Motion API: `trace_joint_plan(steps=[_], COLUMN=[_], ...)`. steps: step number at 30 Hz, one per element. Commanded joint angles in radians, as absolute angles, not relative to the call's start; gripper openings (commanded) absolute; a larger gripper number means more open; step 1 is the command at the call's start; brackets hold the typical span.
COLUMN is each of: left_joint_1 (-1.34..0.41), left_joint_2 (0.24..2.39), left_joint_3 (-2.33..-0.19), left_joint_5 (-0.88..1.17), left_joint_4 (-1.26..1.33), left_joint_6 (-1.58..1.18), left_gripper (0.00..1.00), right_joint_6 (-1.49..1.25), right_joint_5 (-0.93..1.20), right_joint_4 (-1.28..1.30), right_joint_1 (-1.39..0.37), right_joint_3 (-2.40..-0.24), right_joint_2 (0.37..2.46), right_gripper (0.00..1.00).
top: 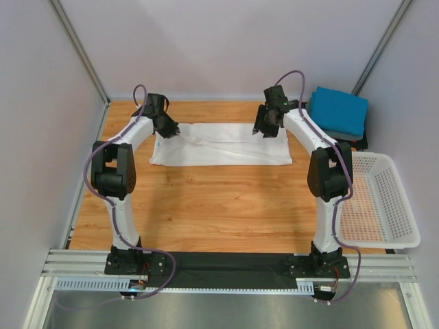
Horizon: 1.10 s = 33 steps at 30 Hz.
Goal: Fold and stack the t-shirts
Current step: Fold the tshirt
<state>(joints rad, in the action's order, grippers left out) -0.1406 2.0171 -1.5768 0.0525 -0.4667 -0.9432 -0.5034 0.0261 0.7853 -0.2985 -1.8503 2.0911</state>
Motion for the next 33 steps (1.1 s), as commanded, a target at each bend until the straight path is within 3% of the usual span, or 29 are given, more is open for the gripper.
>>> trace_joint_plan(steps=[1,5,8,9,10,11,12,23,33], left_joint_1=[-0.129,-0.114,-0.103,-0.101,-0.101,-0.101,-0.098,-0.113,-0.17], left_joint_2=[2.088,2.158,2.154,2.151,2.138,2.131,2.125,1.91,1.98], left_joint_3=[-1.637,-1.703,-1.721,-1.72,-1.726,-1.735,-1.747,-1.496,-1.497], left_joint_5=[0.071,0.091,0.117,0.138,0.149,0.155,0.17,0.198,0.137], left_joint_4=[-0.427,-0.394,-0.327,-0.293,-0.254,-0.242,-0.236,-0.112,-0.218], left_joint_6=[-0.994,-1.02,-0.987,-0.962,-0.901,-0.873,-0.849,-0.88,-0.928], left_gripper=[0.22,0.26,0.43,0.6,0.67,0.9,0.99,0.99,1.0], right_joint_6=[-0.491,-0.485,-0.485,-0.483,-0.48,-0.482,-0.48,-0.488,-0.492], right_joint_5=[0.011,0.02,0.02,0.02,0.02,0.02,0.02,0.031,0.022], right_joint_4=[0.796,0.816,0.816,0.816,0.816,0.816,0.815,0.778,0.75], right_joint_1=[-0.293,-0.278,-0.267,-0.265,-0.262,-0.261,-0.259,-0.259,-0.259], right_joint_3=[-1.888,-1.917,-1.916,-1.913,-1.91,-1.908,-1.908,-1.862,-1.812], right_joint_2=[2.111,2.132,2.131,2.128,2.125,2.125,2.123,2.086,2.069], right_gripper=[0.48,0.48,0.48,0.48,0.48,0.48,0.48,0.48,0.48])
